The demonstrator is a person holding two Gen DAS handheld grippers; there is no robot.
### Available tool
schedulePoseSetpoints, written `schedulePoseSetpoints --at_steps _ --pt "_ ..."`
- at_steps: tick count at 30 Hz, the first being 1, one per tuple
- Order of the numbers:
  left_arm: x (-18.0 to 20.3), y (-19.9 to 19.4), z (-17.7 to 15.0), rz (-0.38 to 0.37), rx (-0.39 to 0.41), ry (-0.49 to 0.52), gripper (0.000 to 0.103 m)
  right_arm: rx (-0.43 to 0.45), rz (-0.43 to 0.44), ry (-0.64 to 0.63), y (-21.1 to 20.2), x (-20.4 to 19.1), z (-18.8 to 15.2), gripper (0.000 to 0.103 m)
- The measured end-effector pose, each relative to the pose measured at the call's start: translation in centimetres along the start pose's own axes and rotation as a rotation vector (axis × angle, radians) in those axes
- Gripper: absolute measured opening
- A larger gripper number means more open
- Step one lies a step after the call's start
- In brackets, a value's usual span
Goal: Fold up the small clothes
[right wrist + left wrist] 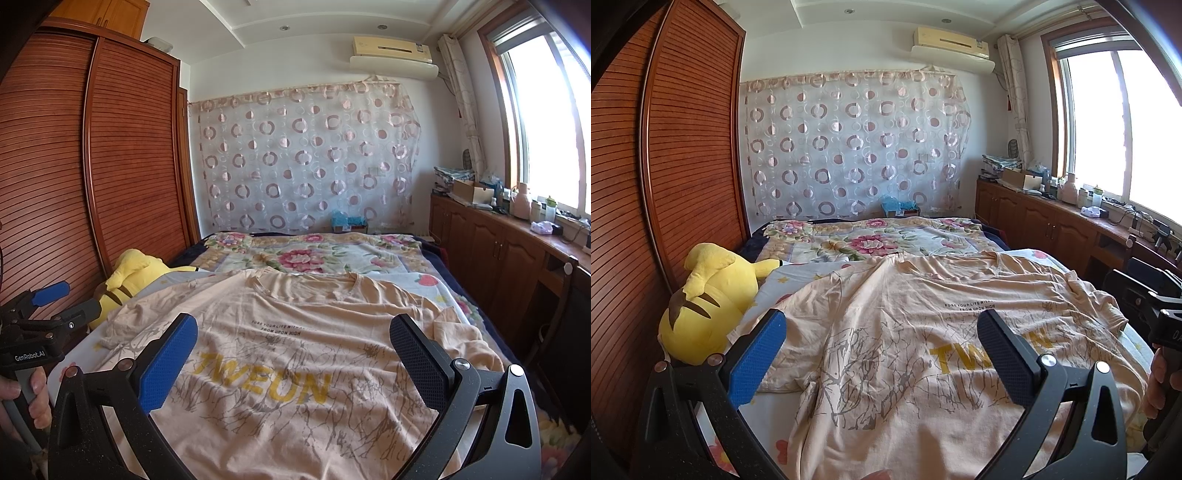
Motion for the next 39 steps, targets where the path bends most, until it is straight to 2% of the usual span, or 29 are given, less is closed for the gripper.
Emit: schedulePoseSetpoints --at_steps 17,22,32,39 --pt "0.0 -0.6 0.5 0.002 -0.002 0.0 0.103 -0.004 0.009 -0.005 0.0 -0.2 0.0 0.103" --pt "-1.0 -1.1 1.0 0.003 -0.022 -0.008 0.103 -0.026 0.03 -0.012 0.7 -0.5 -0.4 0.103" --pt "-4.2 2.6 -0.8 0.033 -0.088 -0.035 0.103 -0.096 0.135 -0.063 4.3 -2.7 -0.2 0.103" --pt "-6.5 5.3 -1.4 0.077 -0.149 -0.004 0.103 -0.125 0.191 -0.145 7.2 -4.1 0.9 0.103"
Point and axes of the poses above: each gripper's, at about its wrist camera, not at the fingertips, and y roughly the way its jaws point, x to its right, z to its top, the point moved 4 cm from there along y, roughly the way its jaws point, and after that the axes turned 2 degrees about -x, right-handed, at the moved point
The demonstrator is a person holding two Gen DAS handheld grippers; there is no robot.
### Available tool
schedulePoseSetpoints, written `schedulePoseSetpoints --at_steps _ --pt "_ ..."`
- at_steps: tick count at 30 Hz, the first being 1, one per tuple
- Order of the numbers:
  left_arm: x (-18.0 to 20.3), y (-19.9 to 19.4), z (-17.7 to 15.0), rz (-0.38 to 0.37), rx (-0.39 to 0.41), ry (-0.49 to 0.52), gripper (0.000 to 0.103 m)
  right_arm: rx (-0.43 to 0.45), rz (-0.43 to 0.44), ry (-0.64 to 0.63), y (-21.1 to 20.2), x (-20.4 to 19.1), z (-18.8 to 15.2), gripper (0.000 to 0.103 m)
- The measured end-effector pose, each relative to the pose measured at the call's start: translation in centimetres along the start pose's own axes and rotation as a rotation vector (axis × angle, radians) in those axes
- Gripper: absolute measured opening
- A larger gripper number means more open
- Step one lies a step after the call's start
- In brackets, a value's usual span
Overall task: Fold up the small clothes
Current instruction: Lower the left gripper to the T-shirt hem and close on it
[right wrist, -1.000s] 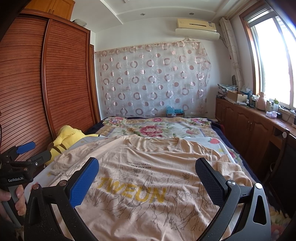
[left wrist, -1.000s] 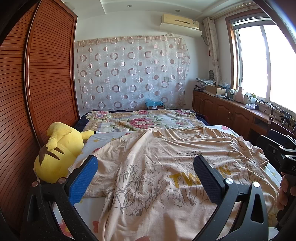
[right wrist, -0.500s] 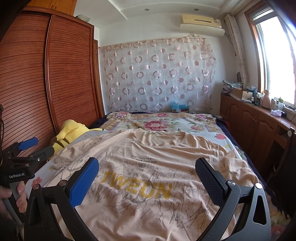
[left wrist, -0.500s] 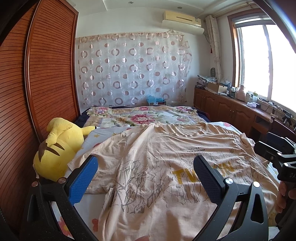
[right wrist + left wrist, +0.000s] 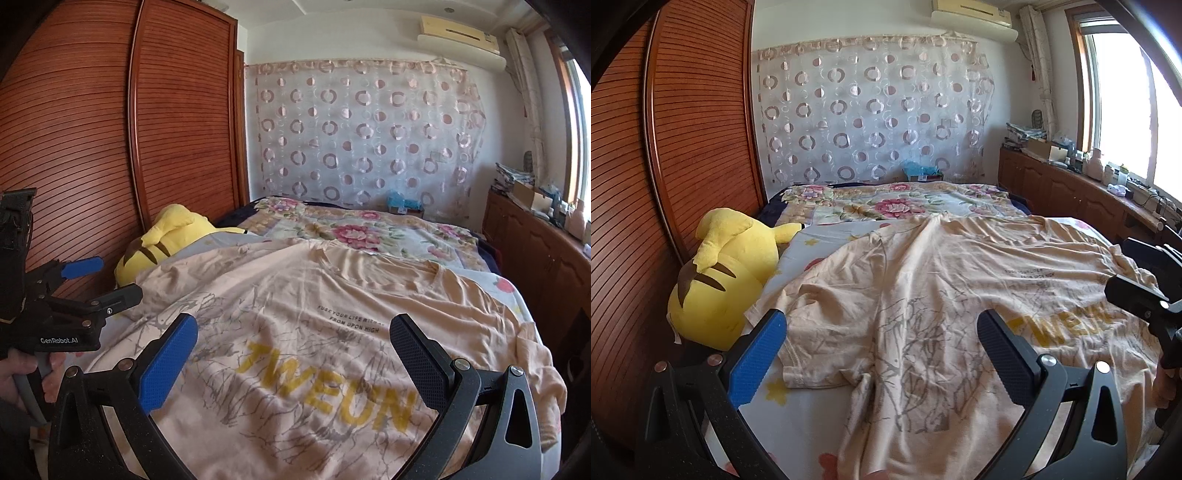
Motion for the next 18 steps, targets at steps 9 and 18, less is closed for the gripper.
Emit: schedulePoseSetpoints --at_steps 9,18 --pt "-4.7 4.7 0.1 -0.008 -0.103 -0.009 0.103 -0.064 0.043 -0.069 4.2 1.8 2.0 0.103" --pt "-8.0 8.5 0.2 -0.002 -0.218 -0.002 0.103 -0.155 0.111 -0.106 8.6 3.6 3.7 0.103"
Point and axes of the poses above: each gripper's, at about its wrist camera, not at the fingertips, and y roughly the way its jaws point, x to its right, z to its top, the point moved 4 cm from there along y, roughly the way its jaws point, and after that the axes turned 2 degrees about -x, right-handed, at the moved point
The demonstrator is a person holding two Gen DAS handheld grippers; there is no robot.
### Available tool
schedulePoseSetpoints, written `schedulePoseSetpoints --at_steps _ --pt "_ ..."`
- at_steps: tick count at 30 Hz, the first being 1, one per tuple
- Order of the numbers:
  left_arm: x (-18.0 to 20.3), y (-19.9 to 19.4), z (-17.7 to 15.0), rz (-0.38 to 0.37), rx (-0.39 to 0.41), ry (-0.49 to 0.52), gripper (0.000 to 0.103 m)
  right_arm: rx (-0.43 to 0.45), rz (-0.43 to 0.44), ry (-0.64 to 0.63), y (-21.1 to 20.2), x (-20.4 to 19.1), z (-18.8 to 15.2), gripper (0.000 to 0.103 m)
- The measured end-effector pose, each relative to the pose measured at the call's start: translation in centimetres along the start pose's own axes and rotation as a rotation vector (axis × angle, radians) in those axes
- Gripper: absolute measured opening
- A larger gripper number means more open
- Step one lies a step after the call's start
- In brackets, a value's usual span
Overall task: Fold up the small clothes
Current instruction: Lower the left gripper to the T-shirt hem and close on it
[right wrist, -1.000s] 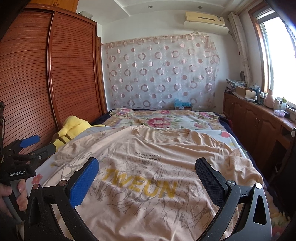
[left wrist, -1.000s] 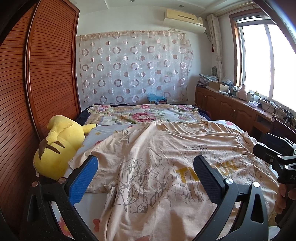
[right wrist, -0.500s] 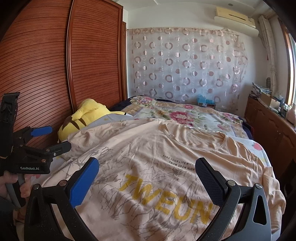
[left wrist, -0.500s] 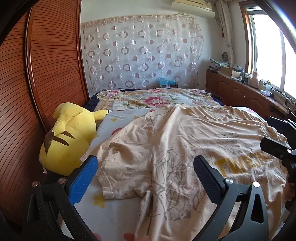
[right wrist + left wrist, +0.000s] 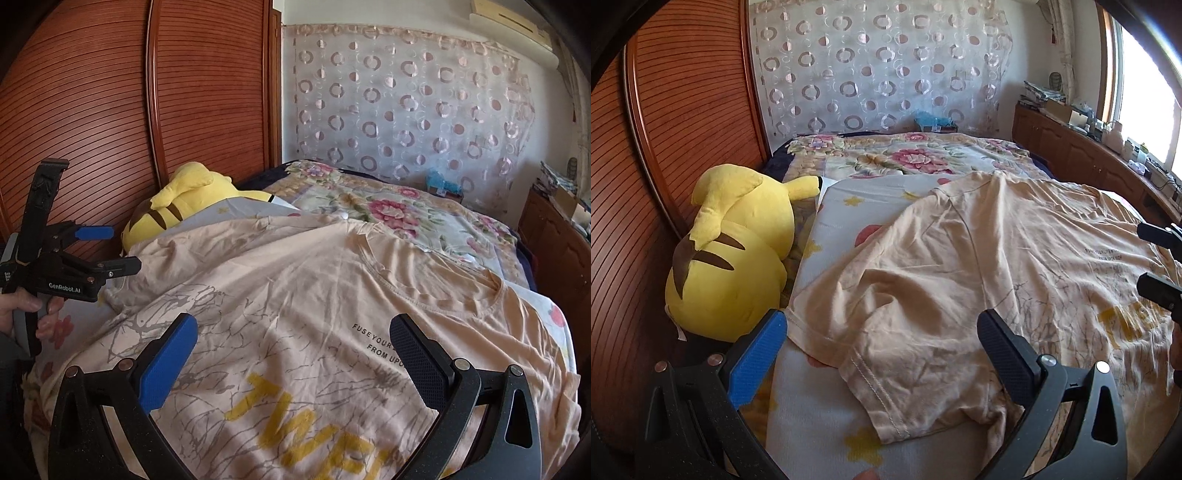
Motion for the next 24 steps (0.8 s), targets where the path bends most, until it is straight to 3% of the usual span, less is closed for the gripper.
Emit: schedulePoseSetpoints --at_steps 3,11,16,20,22,24 --pt "-1.3 0.8 0.3 -0.028 -0.023 -0.024 0.1 -0.036 0.02 -0.012 1.5 0.8 0.7 0.102" --pt "-4.4 3.4 0.0 -0.063 -0.112 -0.093 0.059 -0.106 0.056 -0.039 4.0 1.9 2.0 0.102" --pt "-5.9 4.5 -0.4 -0.019 -0.154 -0.114 0.058 -0.134 0.062 -0.041 5.0 1.9 2.5 0.102" --pt "-6.5 4.6 -0.4 -0.034 -0.156 -0.137 0.057 -0.145 0.069 -0.047 5.4 1.6 2.4 0.102" --pt "-6.4 4.6 -0.4 -0.048 -0.148 -0.134 0.046 -0.152 0.074 -0.047 5.6 1.7 2.3 0.102" --pt "-6.1 4.3 -0.3 -0.014 -0.134 -0.103 0.036 -0.147 0.079 -0.045 5.6 1.7 2.4 0.102"
Point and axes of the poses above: each gripper's, at about its wrist camera, not at the fingertips, and y roughly the way its jaws point, x to its right, z to its top, the point moved 4 cm from there along y, roughly the way its jaws point, and after that the axes turned 2 degrees about -x, right-handed, at the moved point
